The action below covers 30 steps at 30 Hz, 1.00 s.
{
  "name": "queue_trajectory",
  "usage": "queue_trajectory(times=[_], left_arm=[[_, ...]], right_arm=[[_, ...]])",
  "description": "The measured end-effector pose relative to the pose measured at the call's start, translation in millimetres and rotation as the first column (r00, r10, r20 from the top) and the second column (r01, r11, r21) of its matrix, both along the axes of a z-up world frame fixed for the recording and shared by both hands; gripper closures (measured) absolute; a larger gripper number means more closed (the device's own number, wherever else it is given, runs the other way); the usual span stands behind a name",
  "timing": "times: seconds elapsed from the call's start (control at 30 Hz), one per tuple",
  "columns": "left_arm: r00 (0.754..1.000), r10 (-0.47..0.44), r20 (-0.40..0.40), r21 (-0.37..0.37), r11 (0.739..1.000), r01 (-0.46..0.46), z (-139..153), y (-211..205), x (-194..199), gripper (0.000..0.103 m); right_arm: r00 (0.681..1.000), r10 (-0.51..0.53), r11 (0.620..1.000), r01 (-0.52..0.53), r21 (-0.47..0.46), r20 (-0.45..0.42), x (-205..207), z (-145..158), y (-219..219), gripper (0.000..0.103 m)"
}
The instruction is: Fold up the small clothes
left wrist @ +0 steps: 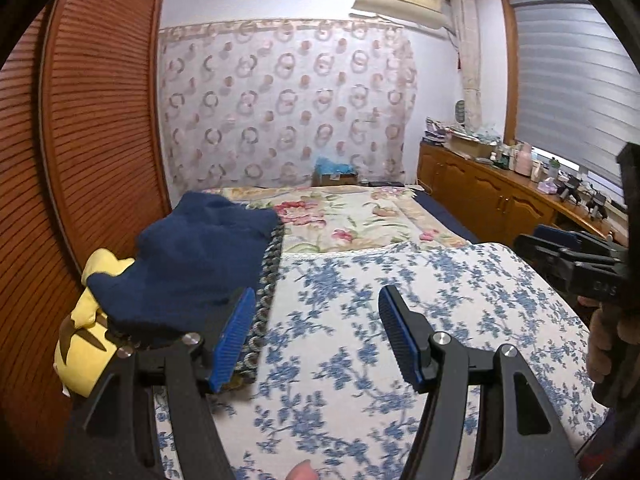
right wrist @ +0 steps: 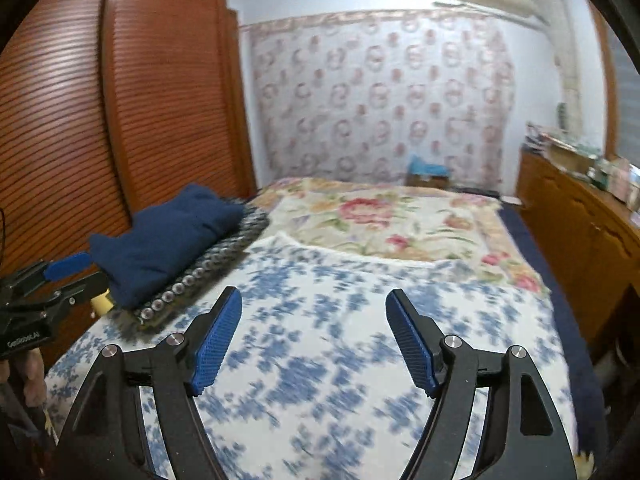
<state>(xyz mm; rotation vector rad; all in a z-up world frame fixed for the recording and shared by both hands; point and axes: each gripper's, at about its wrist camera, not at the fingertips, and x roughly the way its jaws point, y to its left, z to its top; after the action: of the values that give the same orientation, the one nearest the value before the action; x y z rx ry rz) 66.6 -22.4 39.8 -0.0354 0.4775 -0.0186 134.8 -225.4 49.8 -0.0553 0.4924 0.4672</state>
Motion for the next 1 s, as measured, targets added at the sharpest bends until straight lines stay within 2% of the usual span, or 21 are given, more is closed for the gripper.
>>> queue_trajectory(times=[0.2, 0.4, 1.0], left_arm=[[1.000, -0.001, 0.030, 0.014, 1.000, 0.001, 18, -22, -7, 0.039], [0.998, 0.013, 0.065, 0.040, 0.999, -0.015, 31, -34, -21, 0.039], [0.997, 0.031, 0.073, 0.038, 0.999, -0.034, 36, -31, -29, 0.039]], right_arm=[[0.996, -0.070, 0.998, 0.069, 0.013, 0.056, -25, 16, -33, 0.026], [0.987, -0.124, 0.992, 0.122, 0.024, 0.103, -50, 34, -48, 0.026], [0.984, -0.143, 0.989, 0.141, 0.034, 0.107, -60, 27, -51, 0.026]])
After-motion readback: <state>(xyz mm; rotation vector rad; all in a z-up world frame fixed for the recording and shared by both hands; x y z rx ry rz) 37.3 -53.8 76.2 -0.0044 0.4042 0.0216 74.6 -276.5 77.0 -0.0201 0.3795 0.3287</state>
